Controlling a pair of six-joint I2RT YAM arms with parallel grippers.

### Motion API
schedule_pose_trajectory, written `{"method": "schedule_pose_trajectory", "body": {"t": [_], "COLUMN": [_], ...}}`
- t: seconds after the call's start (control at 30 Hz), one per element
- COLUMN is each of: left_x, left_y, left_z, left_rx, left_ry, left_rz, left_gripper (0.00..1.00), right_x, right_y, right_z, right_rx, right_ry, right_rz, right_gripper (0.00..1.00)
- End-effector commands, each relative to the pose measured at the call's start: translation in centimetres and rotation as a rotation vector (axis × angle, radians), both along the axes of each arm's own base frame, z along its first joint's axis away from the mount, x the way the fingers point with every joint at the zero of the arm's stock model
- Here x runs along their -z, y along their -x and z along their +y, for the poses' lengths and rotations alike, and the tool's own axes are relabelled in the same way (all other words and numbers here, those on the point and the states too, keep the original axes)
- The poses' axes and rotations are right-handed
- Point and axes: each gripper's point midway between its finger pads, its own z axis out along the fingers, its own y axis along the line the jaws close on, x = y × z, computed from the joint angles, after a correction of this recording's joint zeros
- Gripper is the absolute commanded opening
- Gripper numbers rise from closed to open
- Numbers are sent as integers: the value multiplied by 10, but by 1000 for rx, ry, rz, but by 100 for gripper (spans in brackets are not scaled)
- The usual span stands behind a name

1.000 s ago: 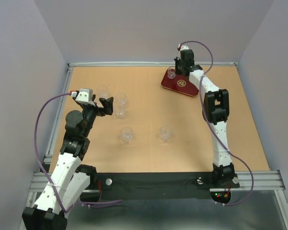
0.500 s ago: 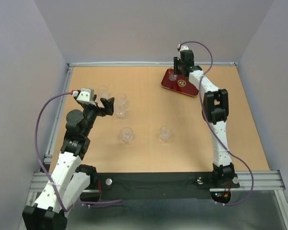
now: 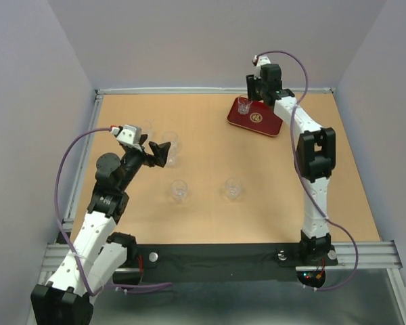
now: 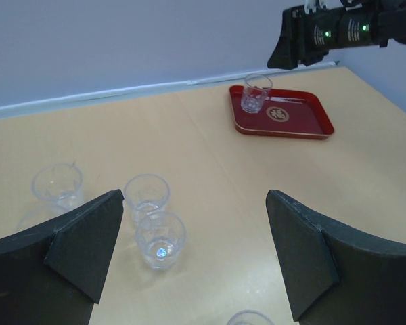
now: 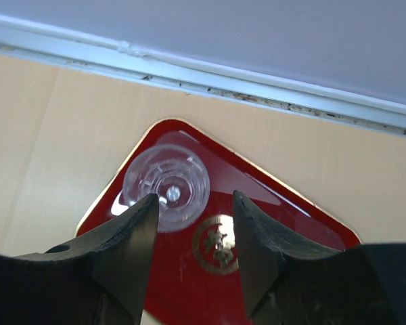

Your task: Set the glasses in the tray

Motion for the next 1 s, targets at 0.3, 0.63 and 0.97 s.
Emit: {"method": "schedule_pose_trajectory", "body": {"t": [0.3,0.63,0.97], "left_x": [-3,60,120], "left_y": [21,59,64], "left_z": [-91,-170,-213], "left_rx": [427,532,382], "left_ry": [54,56,-91], "left_rz": [97,422,627], "left_gripper": [93,90,74], "right_x": [-56,-20,-23], "right_y": [206,301,297], "right_z": [16,-5,-33], "right_rx": [-497,-498,-422], "right_ry": [45,-30,-93], "right_rz": [-24,46,51], "right_gripper": [55,58,58]}}
